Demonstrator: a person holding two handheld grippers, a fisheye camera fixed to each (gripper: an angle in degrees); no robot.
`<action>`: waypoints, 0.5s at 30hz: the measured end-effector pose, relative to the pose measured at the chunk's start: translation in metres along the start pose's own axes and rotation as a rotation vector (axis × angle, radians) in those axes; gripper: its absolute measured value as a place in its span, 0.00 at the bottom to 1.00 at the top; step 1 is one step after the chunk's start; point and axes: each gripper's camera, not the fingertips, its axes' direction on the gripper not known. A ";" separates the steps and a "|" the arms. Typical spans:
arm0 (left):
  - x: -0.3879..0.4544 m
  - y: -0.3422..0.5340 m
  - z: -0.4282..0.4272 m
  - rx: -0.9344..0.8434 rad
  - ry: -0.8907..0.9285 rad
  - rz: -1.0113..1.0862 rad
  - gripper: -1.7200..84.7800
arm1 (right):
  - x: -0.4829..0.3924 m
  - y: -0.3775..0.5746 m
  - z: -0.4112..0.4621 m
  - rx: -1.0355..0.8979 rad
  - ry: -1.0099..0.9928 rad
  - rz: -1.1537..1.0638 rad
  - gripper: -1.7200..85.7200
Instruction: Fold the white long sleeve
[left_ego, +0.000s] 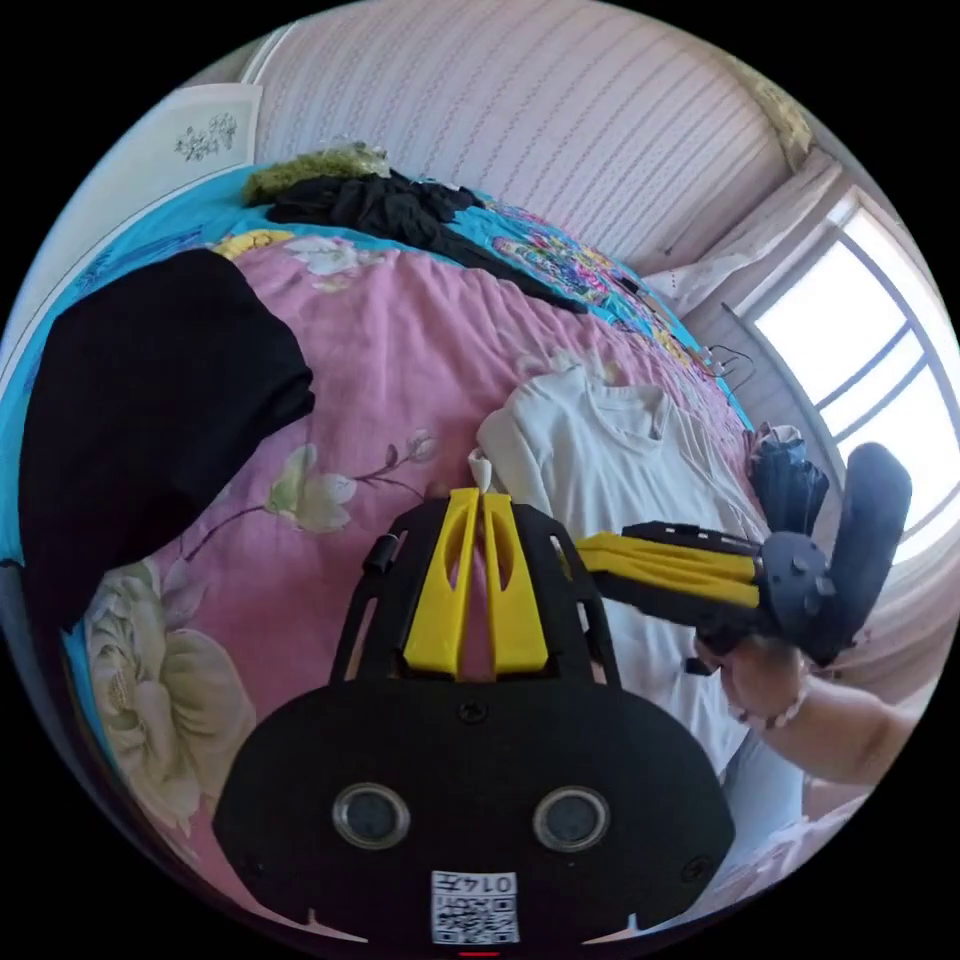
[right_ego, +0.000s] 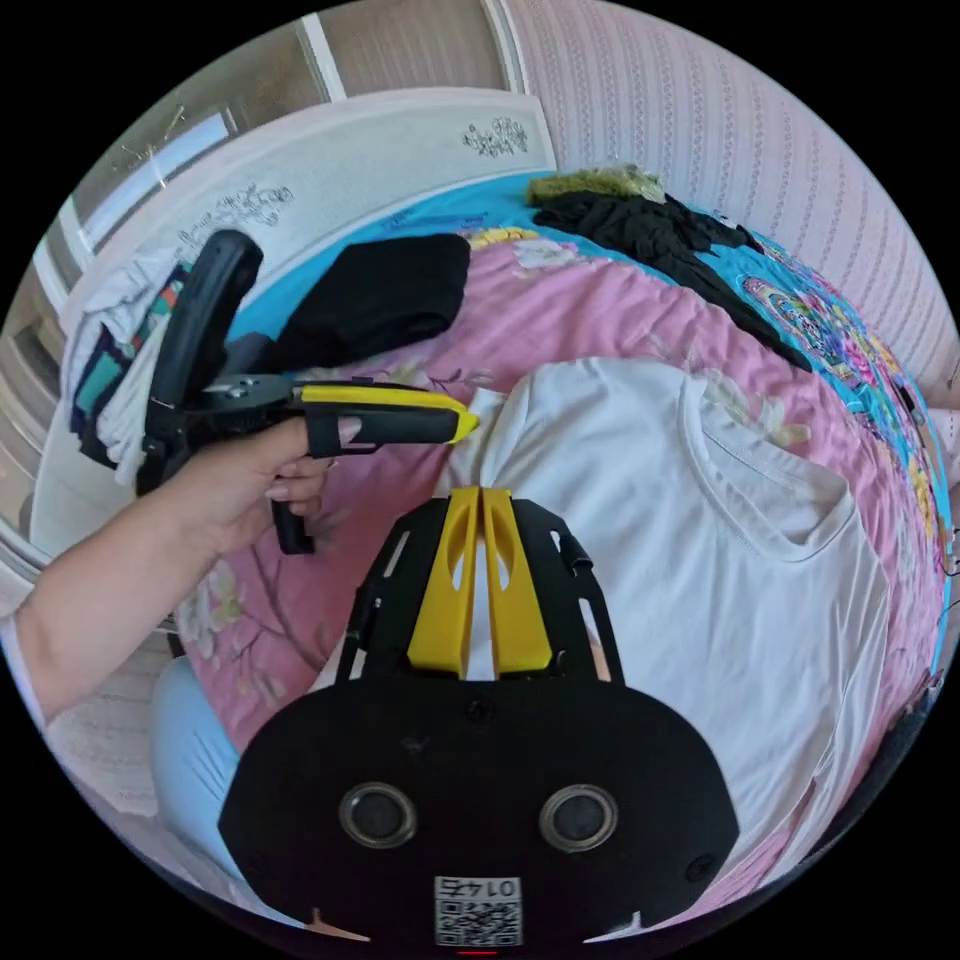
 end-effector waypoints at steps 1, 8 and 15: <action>0.004 0.003 -0.020 0.020 -0.015 0.060 0.01 | 0.008 0.014 -0.012 0.043 -0.045 -0.011 0.01; 0.066 0.091 -0.154 0.228 0.114 0.377 0.01 | 0.050 0.145 -0.058 0.178 -0.097 -0.094 0.01; 0.105 0.115 -0.166 0.115 0.068 0.451 0.01 | 0.120 0.242 0.000 -0.020 -0.046 0.015 0.01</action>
